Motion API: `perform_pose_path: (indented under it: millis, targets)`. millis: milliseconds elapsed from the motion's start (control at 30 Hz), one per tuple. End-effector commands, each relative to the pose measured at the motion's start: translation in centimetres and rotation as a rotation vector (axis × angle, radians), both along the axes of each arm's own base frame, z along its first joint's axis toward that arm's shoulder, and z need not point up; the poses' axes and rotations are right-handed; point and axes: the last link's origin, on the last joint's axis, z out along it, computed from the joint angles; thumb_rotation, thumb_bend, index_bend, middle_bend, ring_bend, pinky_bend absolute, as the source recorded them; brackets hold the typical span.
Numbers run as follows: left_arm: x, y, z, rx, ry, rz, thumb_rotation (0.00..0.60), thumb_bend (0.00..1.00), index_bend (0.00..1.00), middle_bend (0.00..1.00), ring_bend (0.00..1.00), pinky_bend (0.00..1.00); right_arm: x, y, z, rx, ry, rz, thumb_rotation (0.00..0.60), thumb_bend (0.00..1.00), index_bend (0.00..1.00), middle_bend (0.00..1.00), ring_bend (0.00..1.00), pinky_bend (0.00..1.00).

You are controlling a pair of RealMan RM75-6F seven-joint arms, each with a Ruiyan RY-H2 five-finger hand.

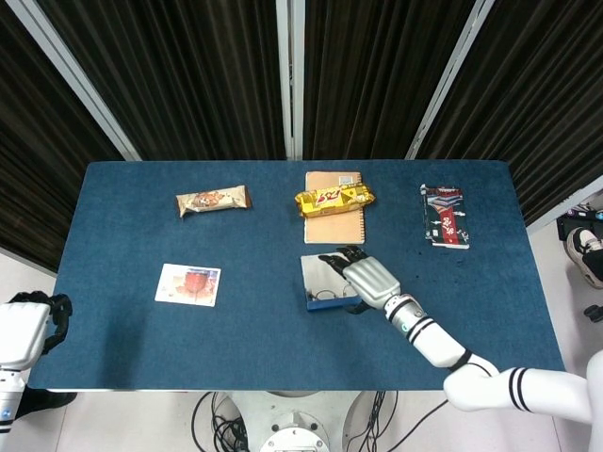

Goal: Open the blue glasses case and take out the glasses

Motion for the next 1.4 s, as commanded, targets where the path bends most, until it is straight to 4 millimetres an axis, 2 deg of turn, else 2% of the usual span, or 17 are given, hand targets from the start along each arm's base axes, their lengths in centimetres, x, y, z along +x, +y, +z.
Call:
perform_pose_path:
  millis: [33,100,167,233,333,500,733,867,1067,1267,1400]
  targets:
    - [0.0,0.0,0.0,0.000,0.000,-0.001,0.600,0.58,0.67,0.63,0.45,0.45,-2.3,0.9,1.1,-0.051,0.029,-0.039,0.600,0.01,0.08,0.15,0.00,0.00]
    - [0.0,0.0,0.0,-0.001,0.000,-0.001,0.600,0.58,0.67,0.63,0.45,0.45,-3.7,1.3,1.7,-0.067,0.036,-0.085,0.600,0.00,0.08,0.16,0.00,0.00]
    - [0.0,0.1,0.0,-0.002,0.001,-0.001,0.600,0.58,0.67,0.63,0.45,0.45,-4.8,1.8,2.2,-0.060,0.049,-0.125,0.600,0.04,0.06,0.17,0.00,0.00]
    - [0.0,0.0,0.0,-0.001,0.001,-0.001,0.600,0.58,0.67,0.63,0.45,0.45,-5.8,2.3,2.6,-0.049,0.055,-0.165,0.600,0.14,0.02,0.19,0.00,0.00]
    - [0.0,0.0,0.0,-0.001,0.003,-0.001,0.600,0.58,0.67,0.63,0.45,0.45,-6.9,2.7,2.9,-0.027,0.032,-0.227,0.600,0.36,0.00,0.23,0.00,0.00]
    - [0.0,0.0,0.0,0.000,0.004,0.000,0.600,0.58,0.67,0.63,0.45,0.45,-7.9,2.9,2.4,0.041,-0.022,-0.299,0.600,0.56,0.00,0.25,0.00,0.00]
    - [0.0,0.0,0.0,0.000,0.003,0.001,0.600,0.58,0.67,0.63,0.45,0.45,-8.3,3.0,1.9,0.069,-0.042,-0.305,0.600,0.59,0.00,0.25,0.00,0.00]
    - [0.0,0.0,0.0,-0.001,0.003,0.000,0.600,0.58,0.67,0.63,0.45,0.45,-7.9,3.2,1.4,0.085,-0.062,-0.299,0.600,0.60,0.00,0.25,0.00,0.00]
    - [0.0,0.0,0.0,0.000,0.003,0.001,0.600,0.58,0.67,0.63,0.45,0.45,-6.0,2.1,-0.3,0.119,-0.101,-0.273,0.600,0.63,0.00,0.22,0.00,0.00]
    - [0.0,0.0,0.0,0.000,0.002,0.002,0.600,0.58,0.67,0.63,0.45,0.45,-3.1,0.5,-2.5,0.155,-0.113,-0.226,0.600,0.66,0.00,0.19,0.00,0.00]
    - [0.0,0.0,0.0,-0.001,-0.002,0.002,0.600,0.58,0.67,0.63,0.45,0.45,-1.9,1.0,-2.9,0.185,-0.081,-0.168,0.600,0.66,0.00,0.22,0.00,0.00]
